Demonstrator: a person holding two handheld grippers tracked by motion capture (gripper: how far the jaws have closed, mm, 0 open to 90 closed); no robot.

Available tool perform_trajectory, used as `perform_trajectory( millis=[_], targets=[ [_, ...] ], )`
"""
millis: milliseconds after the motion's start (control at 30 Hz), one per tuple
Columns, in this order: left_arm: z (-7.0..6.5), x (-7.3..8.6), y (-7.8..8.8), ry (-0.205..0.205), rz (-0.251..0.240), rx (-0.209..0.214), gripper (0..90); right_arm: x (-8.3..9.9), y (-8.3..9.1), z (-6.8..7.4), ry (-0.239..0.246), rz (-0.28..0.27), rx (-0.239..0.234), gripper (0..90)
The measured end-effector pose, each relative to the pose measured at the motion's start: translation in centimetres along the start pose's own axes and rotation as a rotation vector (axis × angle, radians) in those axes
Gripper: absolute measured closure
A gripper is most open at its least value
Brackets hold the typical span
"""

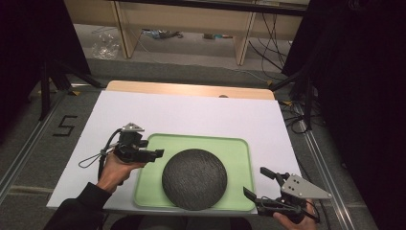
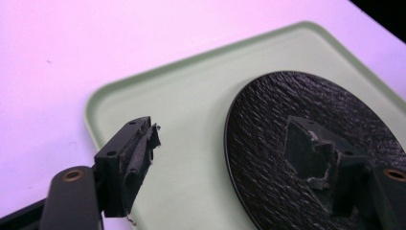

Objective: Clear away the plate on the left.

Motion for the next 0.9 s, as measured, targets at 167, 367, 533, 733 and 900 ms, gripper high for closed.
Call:
perform_trajectory(
  millis=[167,367,533,733,900],
  targets=[
    [0.4,-0.4,1.4,0.017,-0.07,0.006,23.5,0.1,0.1,0.2,-0.014,0.019,-0.004,18.3],
    [0.6,-0.8,2.7,0.036,-0.134,0.012,22.8,0.1,0.1,0.2,-0.016,0.02,0.001,18.2],
    [1.0,-0.7,3.6,0.058,-0.169,0.013,22.7,0.1,0.1,0.2,-0.019,0.018,0.0,18.1],
    [0.5,-0.4,4.7,0.024,-0.211,0.052,20.7,0.1,0.2,0.2,-0.019,0.027,-0.007,17.9],
    [0.1,0.0,5.4,-0.013,-0.236,0.047,20.6,0.1,0.2,0.2,-0.019,0.021,0.0,17.9]
  ],
)
Point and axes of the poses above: each handheld gripper's, and its own axes: y roughly backward along the jaws, x roughly out of its underside, z roughly to its left, the point moved 10 cm from there along -y, roughly forward along the jaws, and after that the axes turned 9 degrees about y, right-handed, at the moved point
